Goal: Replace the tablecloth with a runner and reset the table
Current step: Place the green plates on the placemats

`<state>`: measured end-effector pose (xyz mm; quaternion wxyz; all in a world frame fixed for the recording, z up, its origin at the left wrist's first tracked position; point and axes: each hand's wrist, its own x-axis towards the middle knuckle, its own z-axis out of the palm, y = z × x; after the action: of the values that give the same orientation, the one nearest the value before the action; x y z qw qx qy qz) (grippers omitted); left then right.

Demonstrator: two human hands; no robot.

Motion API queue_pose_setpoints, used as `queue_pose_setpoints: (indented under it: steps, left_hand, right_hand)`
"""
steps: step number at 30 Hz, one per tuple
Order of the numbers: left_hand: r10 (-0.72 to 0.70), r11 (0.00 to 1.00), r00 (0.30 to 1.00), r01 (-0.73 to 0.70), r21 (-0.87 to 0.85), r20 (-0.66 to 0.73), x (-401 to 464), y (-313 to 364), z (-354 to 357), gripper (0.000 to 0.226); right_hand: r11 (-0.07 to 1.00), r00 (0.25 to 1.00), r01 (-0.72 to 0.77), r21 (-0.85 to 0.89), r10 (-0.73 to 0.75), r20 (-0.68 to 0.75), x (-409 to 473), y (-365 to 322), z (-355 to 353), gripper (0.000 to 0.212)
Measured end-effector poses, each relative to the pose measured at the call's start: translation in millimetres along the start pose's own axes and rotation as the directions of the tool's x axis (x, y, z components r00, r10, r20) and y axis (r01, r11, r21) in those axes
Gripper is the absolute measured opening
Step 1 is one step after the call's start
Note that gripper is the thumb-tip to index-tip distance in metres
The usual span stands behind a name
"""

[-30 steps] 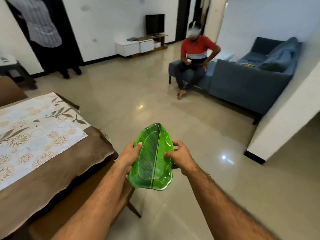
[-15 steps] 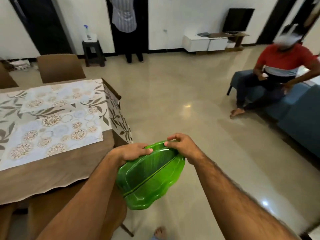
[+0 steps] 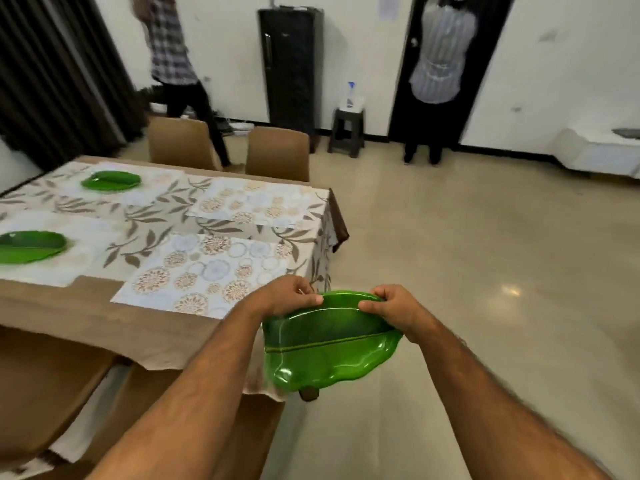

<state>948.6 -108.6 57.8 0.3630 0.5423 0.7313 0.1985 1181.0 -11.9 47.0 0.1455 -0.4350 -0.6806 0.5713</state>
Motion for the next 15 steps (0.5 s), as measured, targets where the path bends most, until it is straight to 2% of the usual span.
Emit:
queue_pose_setpoints:
  steps: [2,4,5,7,9,11,12,13,14,15]
  left_hand:
    - [-0.087,0.994,0.962,0.066,-0.092,-0.258,11.5,-17.5,-6.0,0.026]
    - [-0.261,0.941,0.851,0.120,-0.316,-0.455,19.5,-30.2,-0.8,0.031]
    - [-0.367,0.885,0.783,0.127,-0.447,-0.503,21.1,-34.0,3.6,0.037]
    - [-0.538,0.736,0.684,0.097,-0.671,-0.492,27.0,-32.2,14.1,0.048]
    - [-0.662,0.607,0.578,0.042,-0.793,-0.476,32.2,-33.7,19.6,0.057]
    - [-0.785,0.445,0.432,-0.104,-0.889,-0.444,37.7,-41.4,16.7,0.065]
    - [-0.835,0.331,0.389,-0.211,-0.920,-0.390,40.1,-46.2,13.1,0.066]
    - [-0.862,0.202,0.395,-0.310,-0.929,-0.319,43.2,-50.1,9.9,0.064]
    - [-0.859,0.104,0.438,-0.361,-0.927,-0.267,46.6,-51.7,8.2,0.059]
    - [-0.845,0.049,0.481,-0.365,-0.930,-0.234,52.0,-53.5,6.4,0.051]
  right_hand:
    - [0.999,0.999,0.029,0.015,-0.028,-0.036,34.6,5.9,-9.1,0.014]
    - [0.998,0.996,0.050,0.031,-0.048,-0.082,65.5,11.1,-13.1,0.017]
    - [0.997,0.995,0.055,0.057,-0.050,-0.092,78.9,7.8,-11.8,0.020]
    - [0.991,0.995,0.066,0.115,-0.056,-0.086,102.9,-3.8,-8.6,0.025]
    - [0.989,0.996,0.079,0.121,-0.072,-0.059,129.4,-10.0,-0.8,0.025]
    - [0.991,0.997,0.080,0.105,-0.080,-0.004,154.1,-15.5,14.9,0.019]
    - [0.991,0.997,0.073,0.108,-0.075,0.015,168.1,-16.7,25.1,0.015]
    - [0.990,0.998,0.060,0.129,-0.064,0.024,179.2,-20.4,34.1,0.014]
    - [0.987,0.998,0.048,0.153,-0.053,0.027,188.9,-23.6,43.4,0.014]
    - [0.985,0.998,0.039,0.170,-0.046,0.038,202.1,-26.1,54.8,0.015]
